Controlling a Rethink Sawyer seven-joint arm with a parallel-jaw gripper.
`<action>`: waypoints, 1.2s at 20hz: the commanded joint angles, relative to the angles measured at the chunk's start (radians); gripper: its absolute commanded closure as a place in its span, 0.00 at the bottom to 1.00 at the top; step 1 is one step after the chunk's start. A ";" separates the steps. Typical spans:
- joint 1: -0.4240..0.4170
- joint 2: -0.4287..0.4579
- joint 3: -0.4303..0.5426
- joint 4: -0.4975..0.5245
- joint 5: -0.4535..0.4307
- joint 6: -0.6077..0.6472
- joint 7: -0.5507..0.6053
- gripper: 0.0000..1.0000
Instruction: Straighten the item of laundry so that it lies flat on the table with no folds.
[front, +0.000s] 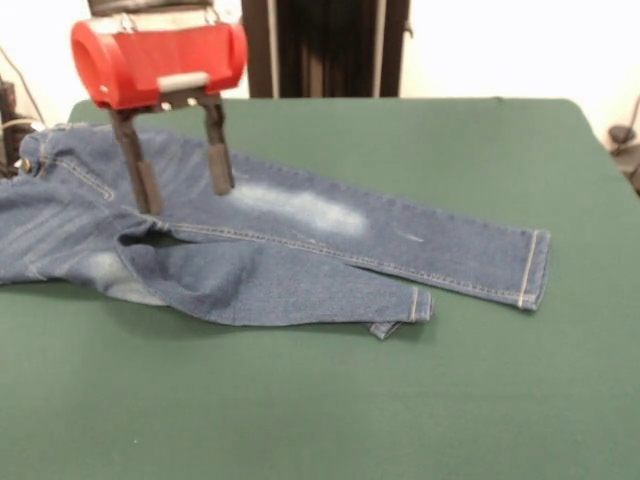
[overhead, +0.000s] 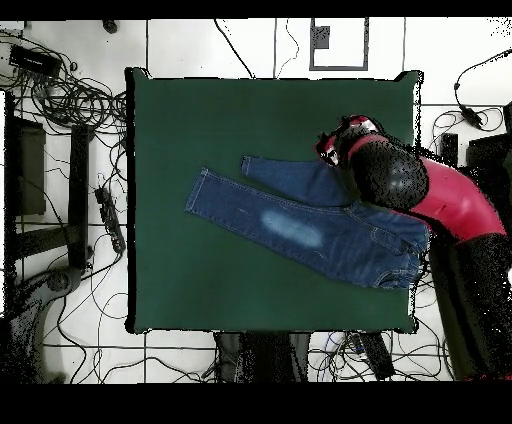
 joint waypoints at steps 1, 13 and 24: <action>0.128 0.085 -0.103 0.021 0.101 -0.084 0.422 0.00; 0.209 0.236 -0.149 -0.045 0.139 -0.318 0.411 0.00; 0.259 0.309 -0.178 -0.081 0.155 -0.390 0.427 0.00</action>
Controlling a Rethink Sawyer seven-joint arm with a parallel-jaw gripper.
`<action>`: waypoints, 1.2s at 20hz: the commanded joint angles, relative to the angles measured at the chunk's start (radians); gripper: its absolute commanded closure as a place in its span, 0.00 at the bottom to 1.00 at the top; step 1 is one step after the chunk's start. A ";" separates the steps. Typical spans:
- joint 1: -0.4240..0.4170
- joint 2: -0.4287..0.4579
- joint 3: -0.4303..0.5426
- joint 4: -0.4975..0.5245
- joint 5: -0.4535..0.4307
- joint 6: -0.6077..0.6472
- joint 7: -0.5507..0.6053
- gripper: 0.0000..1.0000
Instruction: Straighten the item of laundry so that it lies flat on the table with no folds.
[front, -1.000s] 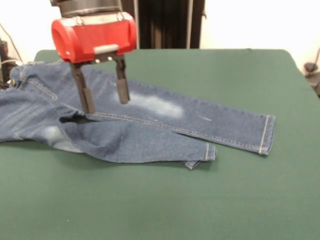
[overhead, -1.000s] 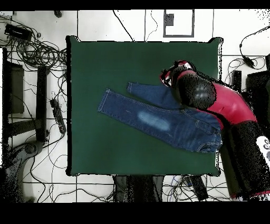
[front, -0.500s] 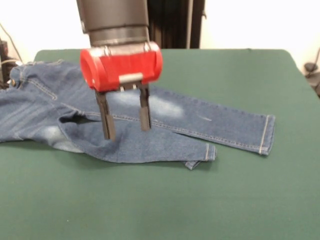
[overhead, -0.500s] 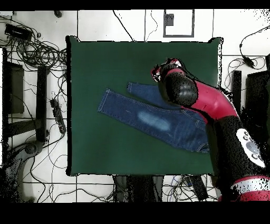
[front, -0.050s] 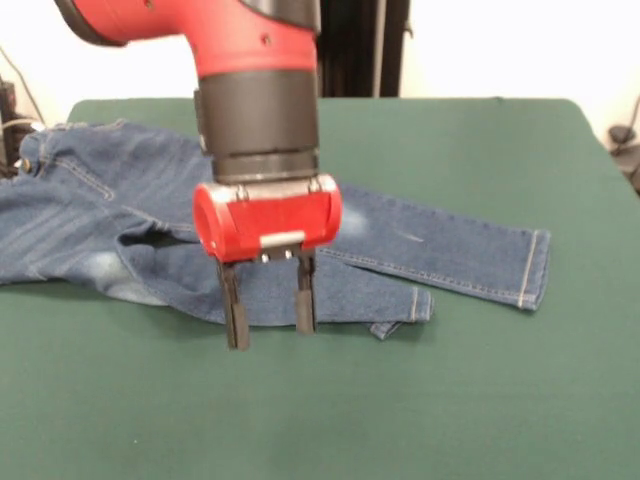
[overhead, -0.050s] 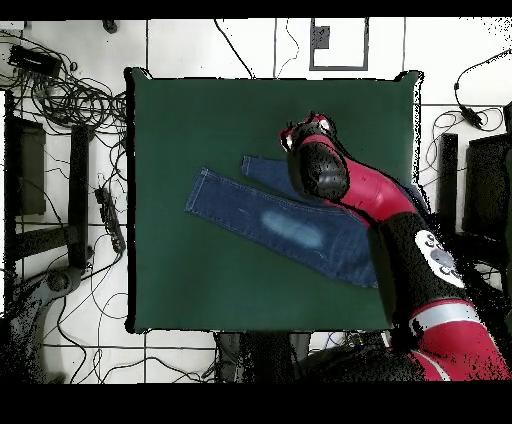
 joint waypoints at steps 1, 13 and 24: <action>0.057 0.063 -0.003 0.001 0.056 -0.019 0.286 0.00; 0.081 0.069 0.035 0.029 0.101 0.005 0.306 0.00; 0.172 0.141 -0.089 -0.079 0.202 0.236 0.272 0.00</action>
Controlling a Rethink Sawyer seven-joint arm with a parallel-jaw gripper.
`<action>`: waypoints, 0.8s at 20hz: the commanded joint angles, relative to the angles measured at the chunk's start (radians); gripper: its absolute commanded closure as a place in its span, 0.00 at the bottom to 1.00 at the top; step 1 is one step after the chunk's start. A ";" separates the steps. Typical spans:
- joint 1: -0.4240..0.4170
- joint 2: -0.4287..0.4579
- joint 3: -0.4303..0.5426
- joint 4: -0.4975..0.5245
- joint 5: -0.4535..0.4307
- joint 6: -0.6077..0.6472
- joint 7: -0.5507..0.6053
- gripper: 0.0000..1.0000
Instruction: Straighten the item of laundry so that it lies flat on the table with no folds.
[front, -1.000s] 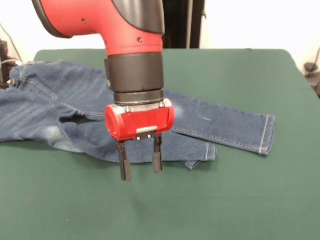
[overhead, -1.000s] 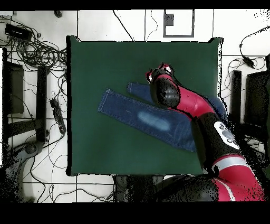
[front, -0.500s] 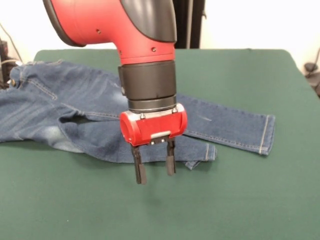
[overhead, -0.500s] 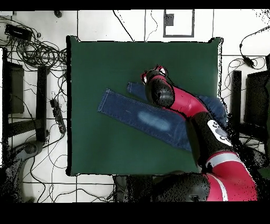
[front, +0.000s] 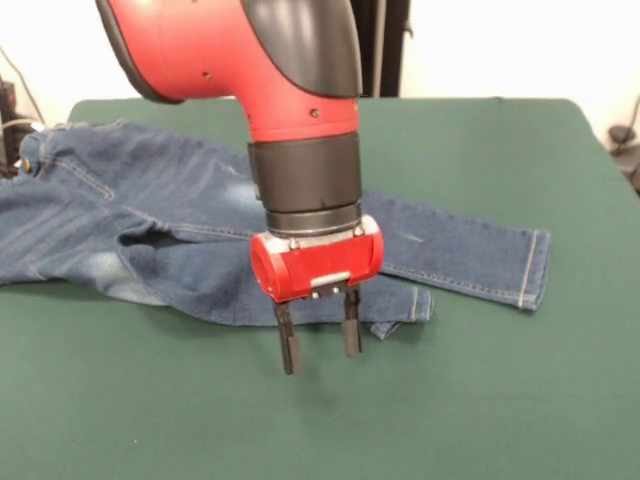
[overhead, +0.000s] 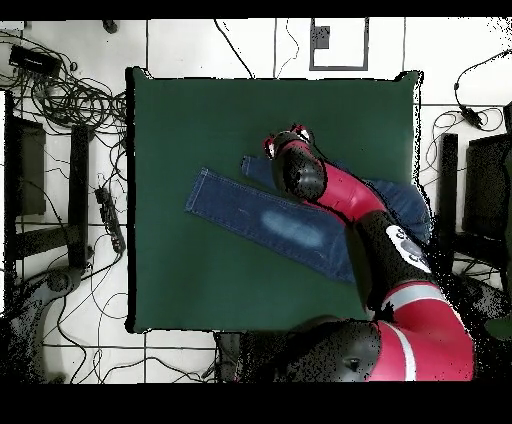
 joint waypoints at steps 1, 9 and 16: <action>0.121 0.068 -0.073 -0.079 0.109 0.259 0.272 0.00; 0.220 0.144 -0.215 -0.250 0.157 0.493 0.316 0.00; 0.257 0.189 -0.285 -0.347 0.168 0.612 0.354 0.00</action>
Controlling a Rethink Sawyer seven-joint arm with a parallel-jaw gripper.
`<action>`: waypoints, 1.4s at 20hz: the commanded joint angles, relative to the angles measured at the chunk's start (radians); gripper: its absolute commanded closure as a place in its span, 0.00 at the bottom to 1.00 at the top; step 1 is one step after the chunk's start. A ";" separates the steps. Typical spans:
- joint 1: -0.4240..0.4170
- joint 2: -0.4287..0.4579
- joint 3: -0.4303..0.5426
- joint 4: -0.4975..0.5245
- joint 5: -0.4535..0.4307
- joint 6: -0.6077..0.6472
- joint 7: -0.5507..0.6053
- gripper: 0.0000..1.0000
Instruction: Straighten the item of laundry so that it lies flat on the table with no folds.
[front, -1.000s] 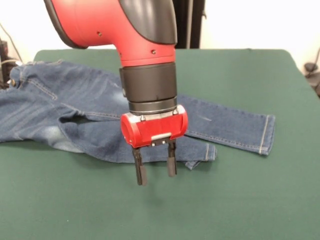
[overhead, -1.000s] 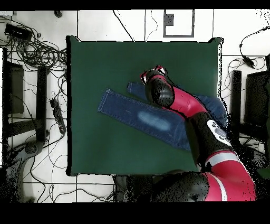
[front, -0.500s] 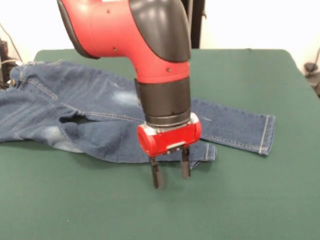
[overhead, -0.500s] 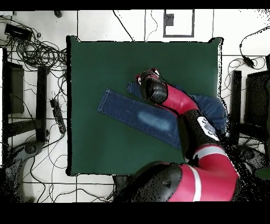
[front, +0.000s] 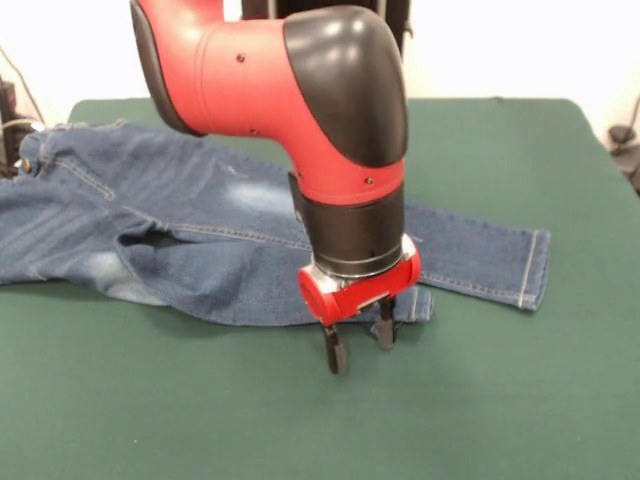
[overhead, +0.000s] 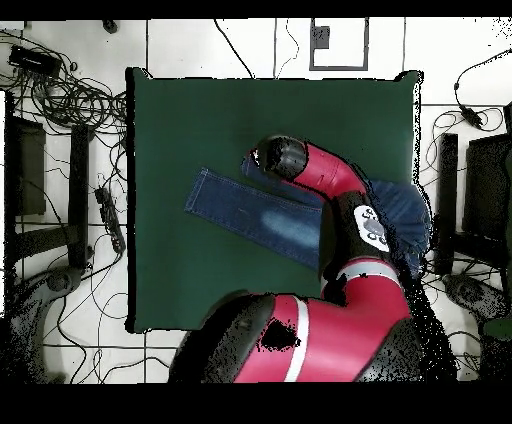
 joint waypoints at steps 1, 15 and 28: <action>0.060 0.068 -0.070 -0.107 0.056 0.205 0.352 0.00; 0.074 0.041 -0.107 -0.086 0.062 0.324 0.371 0.00; 0.106 0.126 -0.156 -0.192 0.067 0.456 0.437 0.00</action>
